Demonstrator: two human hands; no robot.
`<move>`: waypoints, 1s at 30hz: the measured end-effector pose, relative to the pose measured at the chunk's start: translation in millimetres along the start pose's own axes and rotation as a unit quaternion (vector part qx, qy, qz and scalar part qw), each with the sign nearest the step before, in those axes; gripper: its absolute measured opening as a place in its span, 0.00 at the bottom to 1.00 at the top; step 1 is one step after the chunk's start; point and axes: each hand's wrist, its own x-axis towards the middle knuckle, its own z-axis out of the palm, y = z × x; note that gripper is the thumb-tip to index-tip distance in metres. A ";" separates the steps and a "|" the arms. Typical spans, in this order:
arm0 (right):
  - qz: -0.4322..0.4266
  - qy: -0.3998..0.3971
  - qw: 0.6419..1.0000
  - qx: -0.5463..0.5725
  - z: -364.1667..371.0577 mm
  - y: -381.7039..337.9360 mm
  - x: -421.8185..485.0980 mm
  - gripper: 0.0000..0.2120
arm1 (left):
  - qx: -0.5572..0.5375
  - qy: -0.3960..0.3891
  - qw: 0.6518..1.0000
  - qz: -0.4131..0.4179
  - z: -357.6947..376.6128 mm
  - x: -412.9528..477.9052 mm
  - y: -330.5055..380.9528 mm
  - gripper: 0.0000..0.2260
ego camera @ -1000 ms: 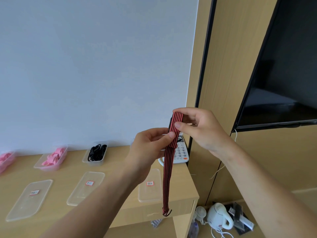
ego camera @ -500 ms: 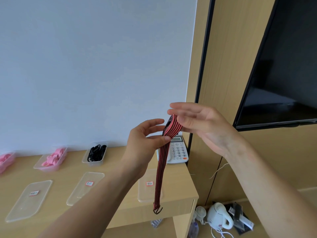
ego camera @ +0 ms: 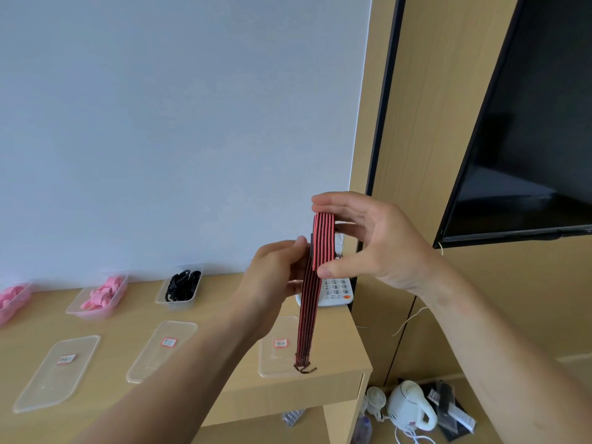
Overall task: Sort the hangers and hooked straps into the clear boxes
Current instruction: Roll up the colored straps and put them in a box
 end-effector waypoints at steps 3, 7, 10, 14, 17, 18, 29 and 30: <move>-0.005 0.013 1.000 -0.020 4.6 3.4 -0.9 0.41 | -0.033 -0.026 0.999 0.001 -0.5 -0.8 1.9 0.18; -0.019 0.023 0.998 -0.048 9.7 7.0 -2.7 0.41 | -0.050 -0.042 0.997 0.034 -0.2 -3.1 2.0 0.16; -0.026 0.026 0.997 -0.061 10.5 10.3 -3.1 0.42 | -0.032 -0.045 0.996 0.067 1.4 -7.3 3.6 0.12; -0.005 0.048 0.998 -0.042 15.6 18.3 -2.8 0.48 | -0.031 -0.010 0.997 0.072 3.4 -7.6 5.2 0.26; 0.023 0.041 0.999 0.006 18.7 25.0 -3.9 0.51 | 0.000 -0.005 0.996 0.088 3.8 -6.6 7.0 0.28; 0.027 0.037 0.999 0.011 19.2 26.7 -4.3 0.51 | 0.007 -0.005 0.996 0.089 3.8 -6.3 7.5 0.28; 0.060 0.041 0.996 0.053 7.4 27.4 2.9 0.35 | 0.017 0.010 0.997 0.079 6.6 -3.8 4.5 0.26; 0.065 0.051 0.995 0.061 4.1 26.5 6.4 0.28 | 0.018 0.012 0.997 0.078 7.5 -3.8 3.5 0.26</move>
